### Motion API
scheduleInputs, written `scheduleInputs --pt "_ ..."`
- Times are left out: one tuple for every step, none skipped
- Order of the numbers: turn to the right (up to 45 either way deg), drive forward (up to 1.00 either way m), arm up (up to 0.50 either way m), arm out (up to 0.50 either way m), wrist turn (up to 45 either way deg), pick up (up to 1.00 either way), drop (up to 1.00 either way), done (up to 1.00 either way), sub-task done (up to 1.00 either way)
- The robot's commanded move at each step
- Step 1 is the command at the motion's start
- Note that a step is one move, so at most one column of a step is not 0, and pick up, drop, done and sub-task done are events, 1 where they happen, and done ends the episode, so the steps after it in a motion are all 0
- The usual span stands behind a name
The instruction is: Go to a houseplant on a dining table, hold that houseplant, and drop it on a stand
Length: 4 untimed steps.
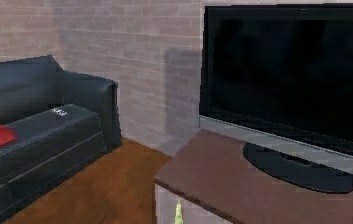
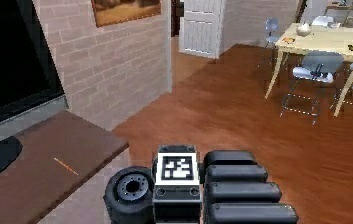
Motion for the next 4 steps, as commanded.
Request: scheduleInputs --pt "-15.0 0.00 0.00 0.00 0.0 0.00 0.00 0.00 0.00" --pt "9.0 0.00 0.00 0.00 0.0 0.00 0.00 0.00 0.00" --pt "45.0 0.00 0.00 0.00 0.0 0.00 0.00 0.00 0.00" --pt "0.0 0.30 0.00 0.00 0.0 0.00 0.00 0.00 0.00"
